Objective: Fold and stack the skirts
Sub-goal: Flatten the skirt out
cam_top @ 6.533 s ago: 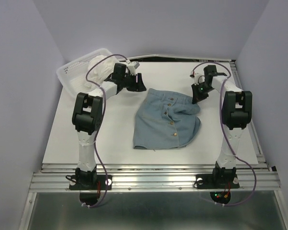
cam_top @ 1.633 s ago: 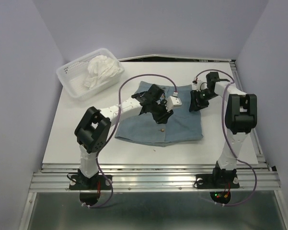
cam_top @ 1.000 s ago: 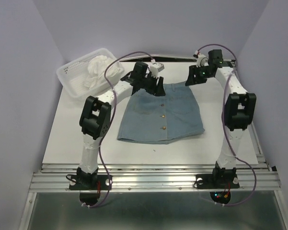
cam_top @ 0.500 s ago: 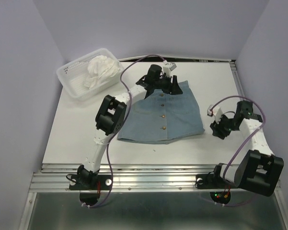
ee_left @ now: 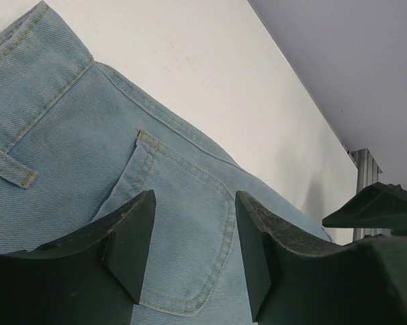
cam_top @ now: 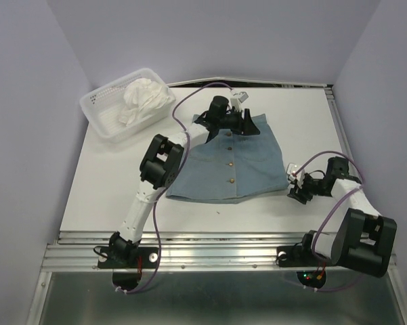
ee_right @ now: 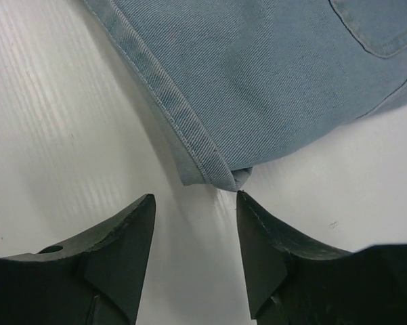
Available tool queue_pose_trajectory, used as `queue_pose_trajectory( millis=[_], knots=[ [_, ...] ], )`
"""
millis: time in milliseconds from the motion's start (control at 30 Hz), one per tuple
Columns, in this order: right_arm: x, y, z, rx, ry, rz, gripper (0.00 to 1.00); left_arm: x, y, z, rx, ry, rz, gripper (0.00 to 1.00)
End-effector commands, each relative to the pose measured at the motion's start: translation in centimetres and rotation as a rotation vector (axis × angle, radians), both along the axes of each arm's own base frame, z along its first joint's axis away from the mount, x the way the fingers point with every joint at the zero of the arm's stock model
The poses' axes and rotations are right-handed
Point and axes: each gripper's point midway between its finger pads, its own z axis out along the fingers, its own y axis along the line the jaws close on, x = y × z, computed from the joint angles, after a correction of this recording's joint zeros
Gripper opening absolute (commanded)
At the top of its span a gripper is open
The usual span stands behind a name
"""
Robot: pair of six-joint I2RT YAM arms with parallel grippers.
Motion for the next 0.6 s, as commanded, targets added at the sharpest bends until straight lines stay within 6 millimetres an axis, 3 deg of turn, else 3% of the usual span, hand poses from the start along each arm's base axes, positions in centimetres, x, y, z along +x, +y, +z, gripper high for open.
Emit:
queue_pose_trajectory(
  millis=[0, 400, 467, 567],
  knots=[
    [1.9, 0.6, 0.1, 0.041, -0.091, 0.054, 0.56, 0.5, -1.2, 4.0, -0.078, -0.096, -0.016, 0.61],
    [1.2, 1.6, 0.0, 0.089, -0.054, 0.103, 0.39, 1.7, -1.4, 0.8, -0.043, -0.059, 0.041, 0.59],
    [1.7, 1.4, -0.4, 0.092, -0.054, 0.073, 0.41, 1.6, -1.6, 0.6, -0.043, -0.054, 0.04, 0.59],
    [3.0, 0.8, -0.5, 0.093, -0.06, 0.022, 0.54, 1.3, -1.7, 0.4, -0.042, -0.048, 0.036, 0.59]
  ],
)
